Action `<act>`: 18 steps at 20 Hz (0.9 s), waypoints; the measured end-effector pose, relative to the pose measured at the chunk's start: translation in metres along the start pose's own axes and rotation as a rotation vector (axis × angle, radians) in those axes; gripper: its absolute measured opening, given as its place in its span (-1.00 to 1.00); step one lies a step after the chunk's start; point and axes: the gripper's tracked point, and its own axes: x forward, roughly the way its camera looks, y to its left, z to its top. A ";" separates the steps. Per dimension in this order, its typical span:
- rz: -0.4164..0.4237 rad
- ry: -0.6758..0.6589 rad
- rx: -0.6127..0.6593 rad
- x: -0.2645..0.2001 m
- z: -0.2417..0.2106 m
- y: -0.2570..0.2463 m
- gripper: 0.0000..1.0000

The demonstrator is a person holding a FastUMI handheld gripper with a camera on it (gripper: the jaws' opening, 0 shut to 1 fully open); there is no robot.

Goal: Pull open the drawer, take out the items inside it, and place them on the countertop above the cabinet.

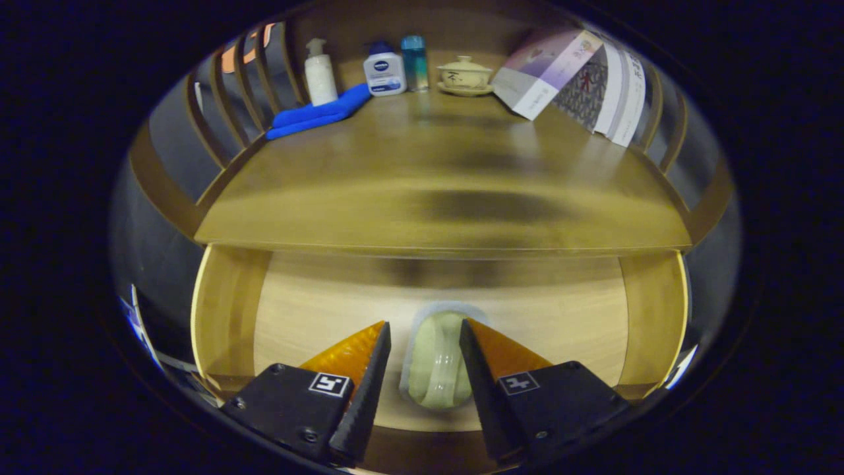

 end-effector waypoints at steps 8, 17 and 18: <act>-0.007 0.118 0.032 0.012 -0.029 -0.009 -0.15; 0.054 0.094 0.010 -0.006 -0.032 -0.004 -0.56; 0.062 0.091 0.011 -0.012 -0.031 -0.003 -0.56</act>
